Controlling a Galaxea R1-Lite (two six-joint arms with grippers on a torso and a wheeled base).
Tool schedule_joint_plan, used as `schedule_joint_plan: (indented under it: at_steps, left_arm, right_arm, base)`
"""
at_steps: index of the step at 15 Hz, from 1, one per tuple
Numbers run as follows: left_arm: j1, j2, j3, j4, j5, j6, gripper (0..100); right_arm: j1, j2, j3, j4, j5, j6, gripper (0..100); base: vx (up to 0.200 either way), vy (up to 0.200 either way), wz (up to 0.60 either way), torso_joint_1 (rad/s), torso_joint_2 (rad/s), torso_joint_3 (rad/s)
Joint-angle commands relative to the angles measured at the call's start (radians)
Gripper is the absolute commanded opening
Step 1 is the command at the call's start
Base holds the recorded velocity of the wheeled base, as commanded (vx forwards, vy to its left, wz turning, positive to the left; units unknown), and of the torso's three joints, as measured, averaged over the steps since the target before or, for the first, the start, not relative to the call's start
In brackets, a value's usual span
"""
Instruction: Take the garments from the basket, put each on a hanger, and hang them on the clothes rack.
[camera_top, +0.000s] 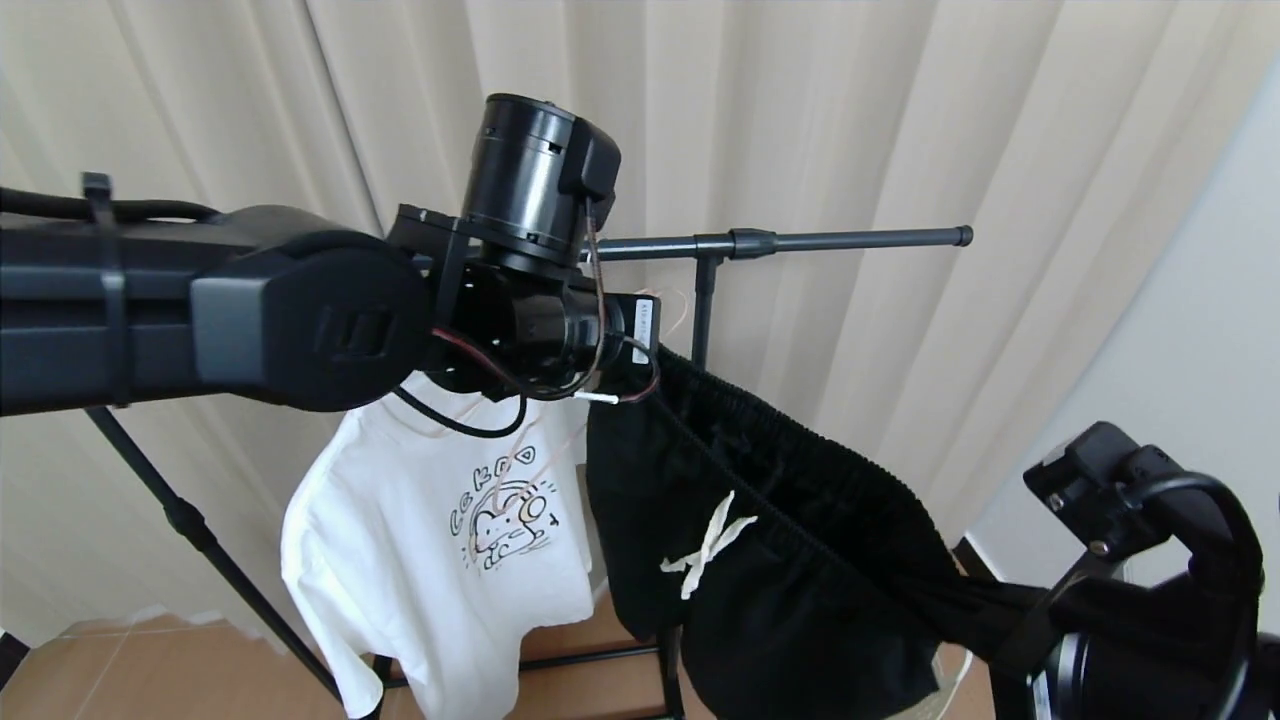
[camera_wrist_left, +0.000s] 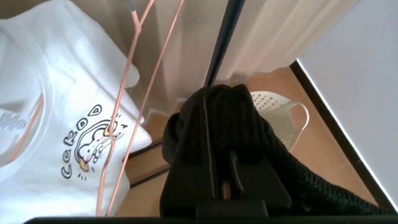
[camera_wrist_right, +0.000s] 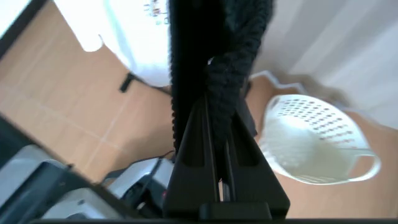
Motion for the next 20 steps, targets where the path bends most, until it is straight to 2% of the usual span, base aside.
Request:
schedule_joint_plan:
  at_steps: [1,3,5,10,13,17,20]
  left_arm:
    - [-0.006,-0.14,0.128,0.008,-0.002,0.031,0]
    - [-0.017,-0.21,0.245,0.003,-0.002,0.065,0]
    - [-0.032,-0.272,0.338,0.003,-0.003,0.086,0]
    - [-0.132,-0.374,0.575,0.0,0.0,0.088,0]
    - [-0.163,-0.391,0.636,0.0,0.0,0.08,0]
    - [-0.245,-0.385,0.699,0.0,-0.006,0.011,0]
    - [-0.301,-0.359,0.708,0.0,-0.011,-0.09,0]
  right_arm:
    - [-0.146,0.048,-0.063,-0.002,0.0,-0.05,0]
    - [-0.227,0.13,-0.146,0.0,-0.002,-0.051,0]
    - [-0.273,0.193,-0.224,0.021,-0.002,-0.056,0]
    - [-0.306,0.371,-0.464,0.053,-0.029,-0.053,0]
    - [-0.306,0.45,-0.563,0.053,-0.034,-0.051,0]
    - [-0.299,0.564,-0.692,0.053,-0.034,-0.047,0]
    - [-0.273,0.631,-0.767,0.053,-0.032,-0.042,0]
  base:
    - [0.0,0.0,0.0,0.0,0.0,0.0]
    - [0.0,0.0,0.0,0.0,0.0,0.0]
    - [0.0,0.0,0.0,0.0,0.0,0.0]
    - [0.0,0.0,0.0,0.0,0.0,0.0]
    - [0.0,0.0,0.0,0.0,0.0,0.0]
    - [0.0,0.0,0.0,0.0,0.0,0.0]
    - [0.0,0.0,0.0,0.0,0.0,0.0]
